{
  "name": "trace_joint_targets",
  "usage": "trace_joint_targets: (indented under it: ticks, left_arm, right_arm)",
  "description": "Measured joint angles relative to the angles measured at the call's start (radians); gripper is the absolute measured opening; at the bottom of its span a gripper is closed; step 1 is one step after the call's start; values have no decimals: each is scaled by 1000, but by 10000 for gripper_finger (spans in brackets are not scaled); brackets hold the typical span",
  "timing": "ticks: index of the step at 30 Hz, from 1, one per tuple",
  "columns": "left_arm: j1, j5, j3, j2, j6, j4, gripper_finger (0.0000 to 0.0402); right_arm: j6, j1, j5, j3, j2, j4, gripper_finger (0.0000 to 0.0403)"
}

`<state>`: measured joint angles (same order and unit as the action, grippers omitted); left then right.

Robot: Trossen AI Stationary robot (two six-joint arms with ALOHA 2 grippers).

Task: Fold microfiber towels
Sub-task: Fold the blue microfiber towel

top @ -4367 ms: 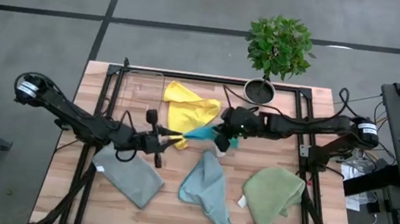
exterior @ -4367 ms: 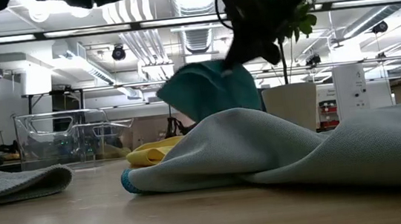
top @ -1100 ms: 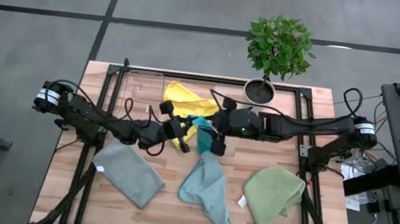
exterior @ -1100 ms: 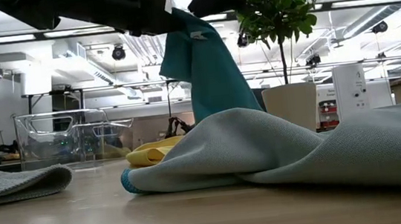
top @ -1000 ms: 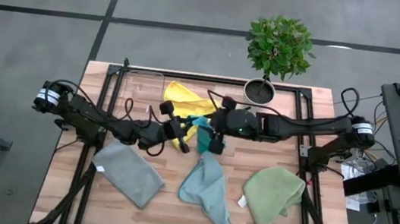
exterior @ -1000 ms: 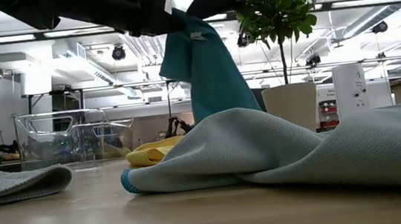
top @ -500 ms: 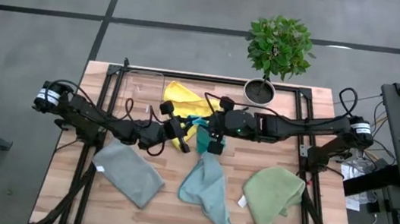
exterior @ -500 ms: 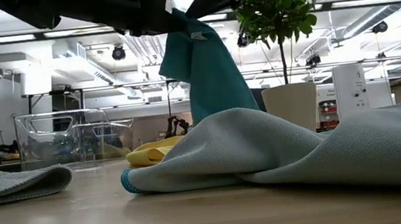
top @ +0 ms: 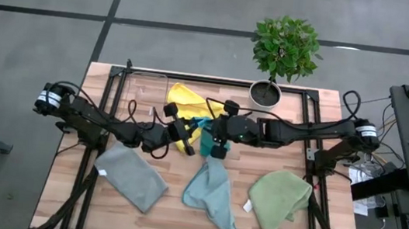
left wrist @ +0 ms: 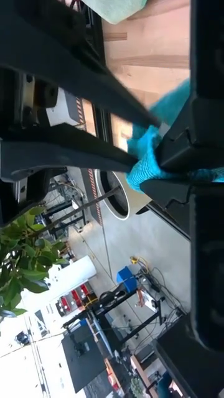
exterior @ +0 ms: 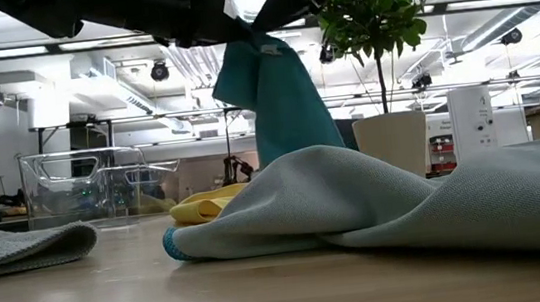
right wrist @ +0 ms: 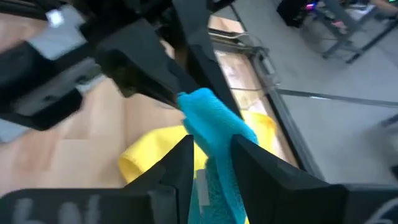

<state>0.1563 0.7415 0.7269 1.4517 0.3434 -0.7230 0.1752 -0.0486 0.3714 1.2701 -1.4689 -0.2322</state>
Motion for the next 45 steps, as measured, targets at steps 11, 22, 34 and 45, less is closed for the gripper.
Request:
trace_joint_targets:
  ticks: [11, 22, 34, 45]
  left_arm:
    - [-1, -4, 0, 0, 3, 27, 0]
    - [-11, -7, 0, 0, 28, 86, 0]
    - [-12, -65, 6, -2, 4, 86, 0]
    - [-12, -58, 6, -2, 3, 88, 1]
  right_arm:
    - [80, 0, 22, 0, -7, 10, 13]
    - [50, 0, 22, 6, -7, 6, 102]
    - [37, 1, 22, 6, -29, 2, 174]
    - [36, -4, 5, 12, -25, -10, 21]
